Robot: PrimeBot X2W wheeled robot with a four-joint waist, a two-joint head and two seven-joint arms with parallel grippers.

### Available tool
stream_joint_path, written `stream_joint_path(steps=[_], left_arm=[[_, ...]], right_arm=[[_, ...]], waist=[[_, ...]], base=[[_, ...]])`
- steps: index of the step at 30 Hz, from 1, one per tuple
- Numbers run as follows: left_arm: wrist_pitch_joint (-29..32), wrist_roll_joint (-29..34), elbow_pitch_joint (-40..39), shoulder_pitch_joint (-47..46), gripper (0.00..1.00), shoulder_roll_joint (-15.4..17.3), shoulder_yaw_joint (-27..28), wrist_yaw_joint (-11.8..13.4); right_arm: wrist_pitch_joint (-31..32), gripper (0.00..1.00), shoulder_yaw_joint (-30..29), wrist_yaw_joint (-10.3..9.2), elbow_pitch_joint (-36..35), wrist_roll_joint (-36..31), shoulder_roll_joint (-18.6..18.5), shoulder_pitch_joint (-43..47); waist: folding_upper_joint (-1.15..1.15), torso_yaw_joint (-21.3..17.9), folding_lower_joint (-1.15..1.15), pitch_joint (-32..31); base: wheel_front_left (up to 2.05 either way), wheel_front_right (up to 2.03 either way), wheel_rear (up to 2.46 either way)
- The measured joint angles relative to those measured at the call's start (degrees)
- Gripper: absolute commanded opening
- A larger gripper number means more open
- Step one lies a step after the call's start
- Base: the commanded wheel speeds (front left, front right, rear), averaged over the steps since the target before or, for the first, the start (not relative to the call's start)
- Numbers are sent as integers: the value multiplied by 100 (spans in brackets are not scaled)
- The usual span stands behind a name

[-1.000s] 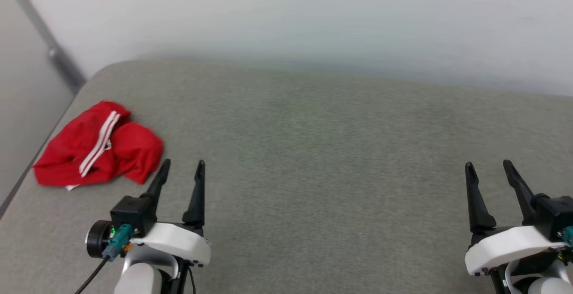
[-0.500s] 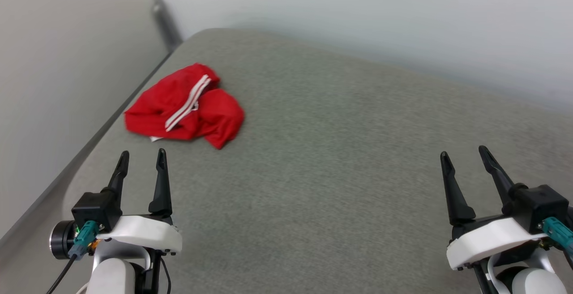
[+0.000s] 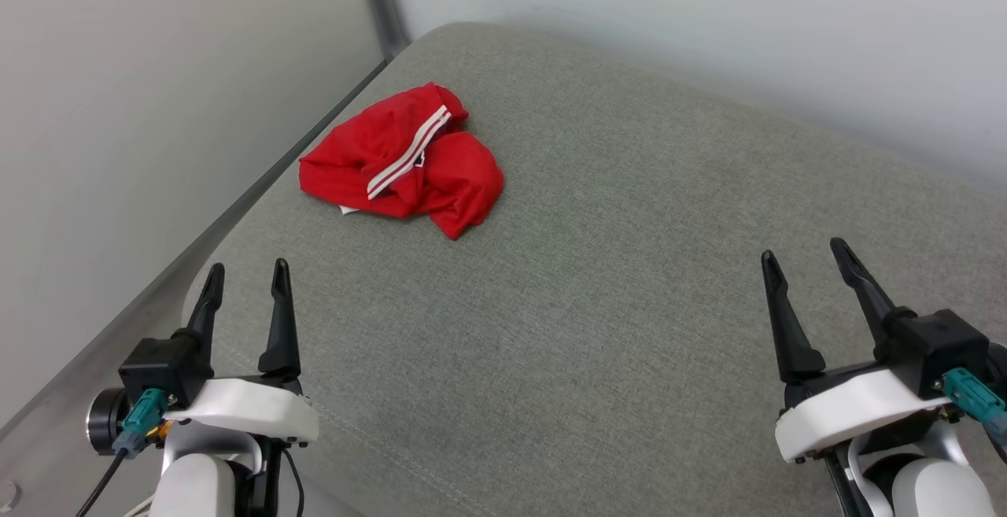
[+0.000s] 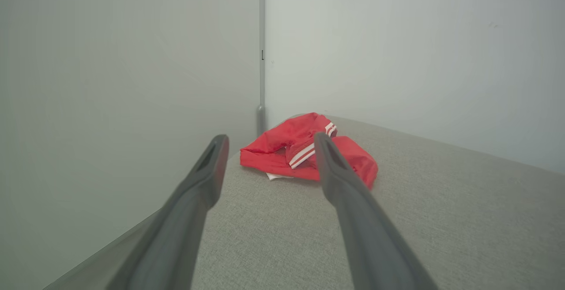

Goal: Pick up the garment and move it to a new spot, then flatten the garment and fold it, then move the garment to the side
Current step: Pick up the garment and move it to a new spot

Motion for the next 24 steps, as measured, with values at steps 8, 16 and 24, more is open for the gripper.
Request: stream_joint_path(steps=[8,16,24], left_arm=[[0,-34,23,-238,100,-33,37,-1],[0,-181,202,-1307,100,114,114,-3],[485,-891,975,-2917,100,771,-62,-11]], right_arm=[[73,100,63,0,-81,-77,0,-72],[324,100,216,0,-379,-171,-78,-387],[442,100,245,0,-630,-180,-196,-757]], waist=[[0,-35,0,125],[0,-334,0,597],[0,-833,0,1394]], base=[[0,0,0],[0,0,0],[0,0,0]])
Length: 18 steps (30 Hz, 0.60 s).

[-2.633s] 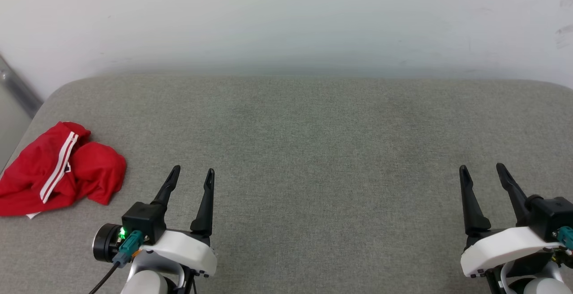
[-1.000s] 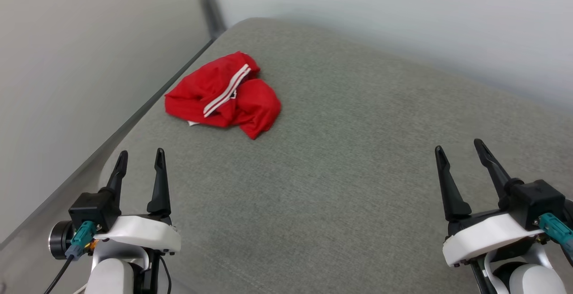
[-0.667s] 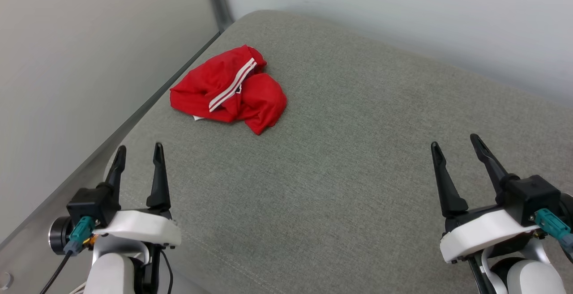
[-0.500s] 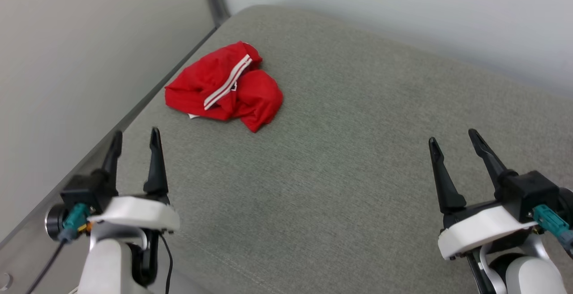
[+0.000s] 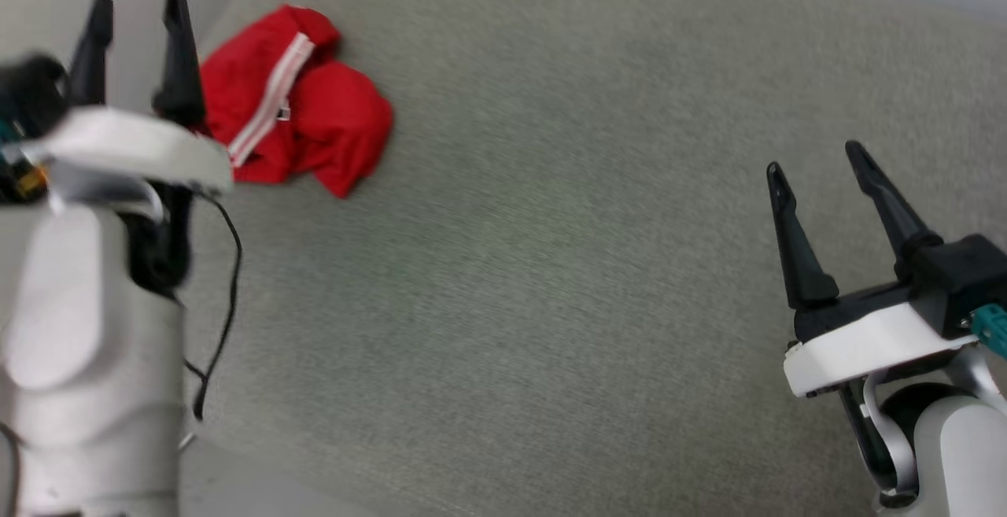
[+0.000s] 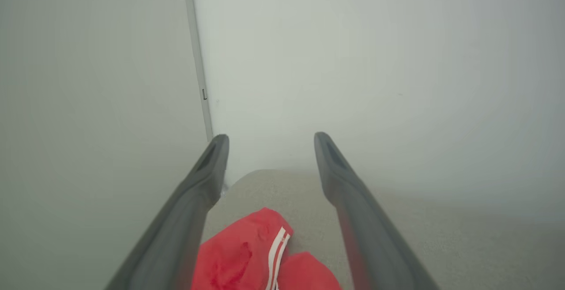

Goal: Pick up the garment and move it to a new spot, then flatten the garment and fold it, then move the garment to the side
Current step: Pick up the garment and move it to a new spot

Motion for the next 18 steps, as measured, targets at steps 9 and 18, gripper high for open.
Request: stream_joint_path(steps=[9,18], left_arm=[[2226,-681,918,-1218,100,1039,-169,-2],[4138,-1278,2073,-1439,100,1496,32,96]], right_arm=[[-123,100,60,-1,-15,-16,-30,-374],[-257,100,171,0,-23,-52,3,-659]], waist=[[0,-559,0,915],[0,-1004,0,1528]], base=[[0,0,0],[0,0,0]])
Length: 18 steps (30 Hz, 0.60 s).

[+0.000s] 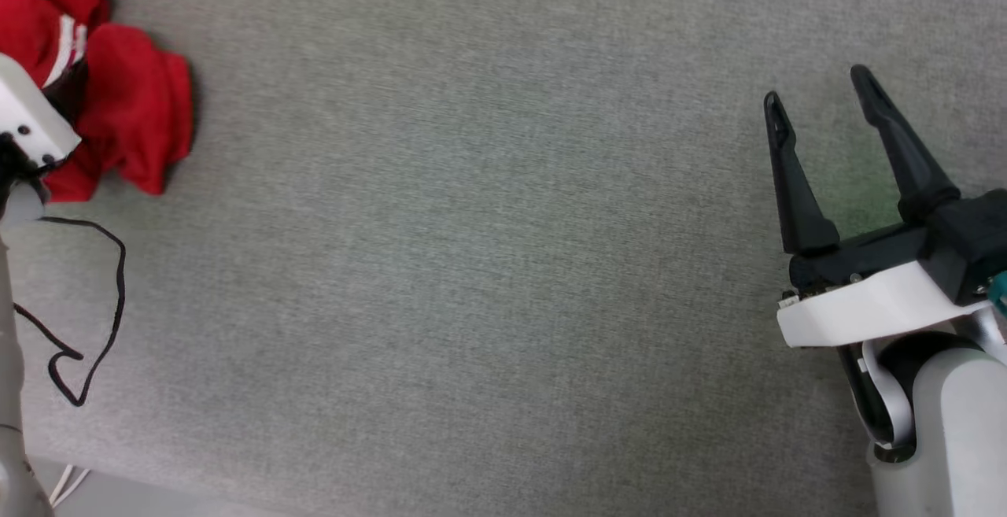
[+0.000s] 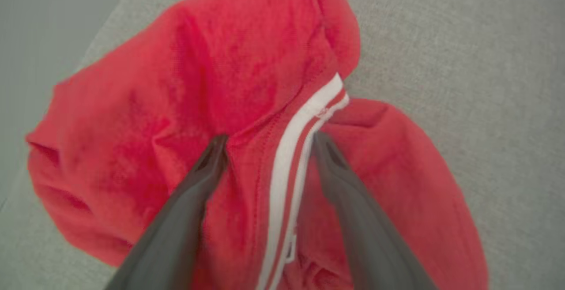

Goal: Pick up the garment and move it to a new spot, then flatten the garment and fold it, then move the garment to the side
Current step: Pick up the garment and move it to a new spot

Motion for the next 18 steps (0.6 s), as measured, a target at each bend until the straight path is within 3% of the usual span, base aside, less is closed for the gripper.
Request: stream_joint_path(steps=[9,11,18], left_arm=[[178,-454,589,-4,100,126,357,15],[55,-450,662,5,0,134,342,7],[-730,-111,845,114,0,69,11,5]], right_arm=[[-114,100,67,0,-292,-60,41,-125],[-154,100,73,0,-321,-90,52,-125],[-219,100,-23,0,-200,-86,99,-8]], waist=[[0,-248,-1,158],[0,-259,-1,125],[0,-214,0,-342]], base=[[0,0,0],[0,0,0],[0,0,0]])
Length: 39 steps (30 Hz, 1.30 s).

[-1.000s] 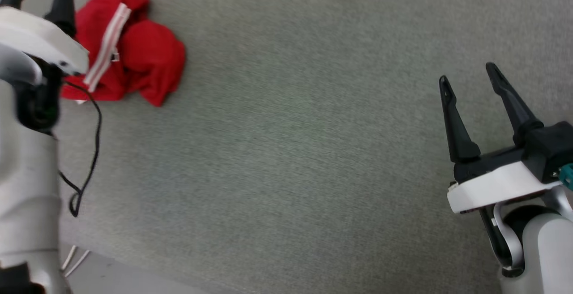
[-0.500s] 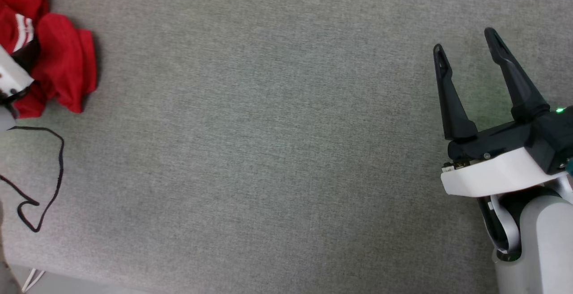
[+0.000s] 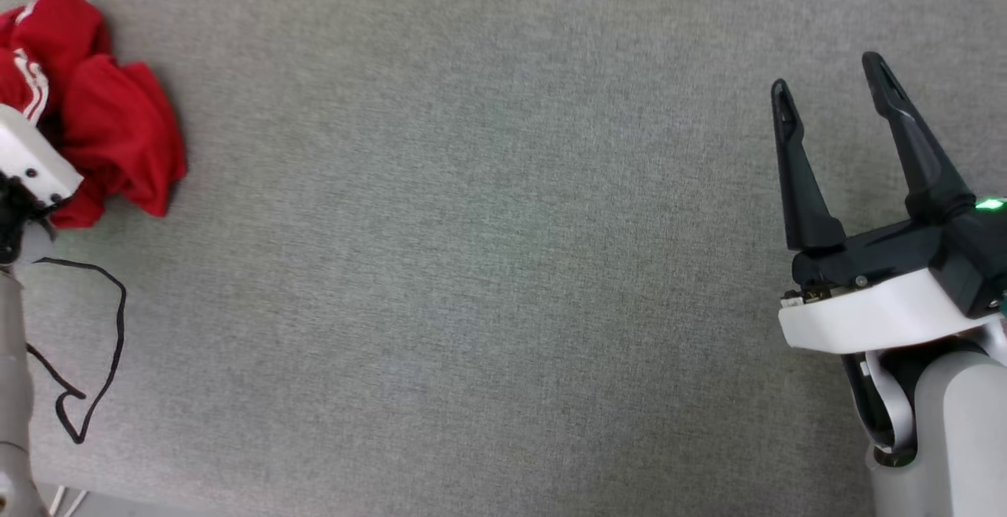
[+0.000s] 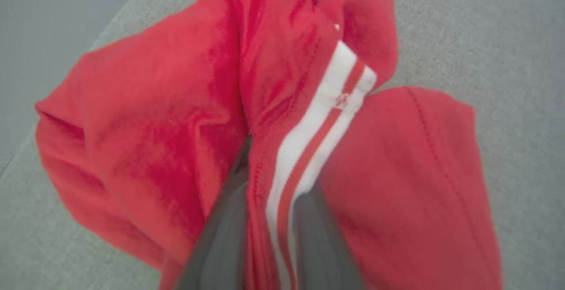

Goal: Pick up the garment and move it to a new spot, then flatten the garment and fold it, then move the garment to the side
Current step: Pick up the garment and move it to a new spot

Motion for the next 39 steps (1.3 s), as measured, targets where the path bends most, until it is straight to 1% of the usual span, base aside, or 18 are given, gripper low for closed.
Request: stream_joint_path(steps=[7,10,13,16,20,26,32,35,39], left_arm=[[-1165,320,-253,-26,0,-20,-248,-14],[-1708,457,-437,-21,0,-82,-354,-32],[-2130,532,-638,30,0,-176,-427,-35],[-2481,549,-880,199,0,-339,-499,-38],[-2826,628,-1304,575,0,-563,-645,-22],[-2958,704,-2201,1326,0,-1079,-983,27],[-2906,680,-3182,2034,0,-1572,-1324,102],[-2907,678,-3513,2353,0,-1812,-1536,116],[-2826,686,-3698,2787,0,-2147,-1970,120]], right_arm=[[-62,100,-186,0,148,119,49,293],[-77,100,-300,0,186,170,66,507],[-69,100,-416,0,197,241,77,699],[-74,100,-536,0,196,368,81,902],[-67,100,-559,0,222,591,83,1132],[-68,100,-502,0,257,771,87,1371],[-52,100,-483,0,253,851,90,1527],[-35,100,-505,-1,240,857,88,1601],[-16,100,-572,-1,202,903,89,1646]], waist=[[0,76,-1,-628],[0,82,-1,-938],[0,66,-1,-1248],[0,15,-1,-1539],[0,-171,-2,-1850],[0,-696,-2,-2134],[0,-1344,-2,-2348],[1,-1651,-2,-2418],[0,-1984,-2,-2452]], base=[[0,0,0],[0,0,0],[0,0,0],[0,0,0],[0,0,0],[0,0,0],[0,0,0],[0,0,0],[0,0,0]])
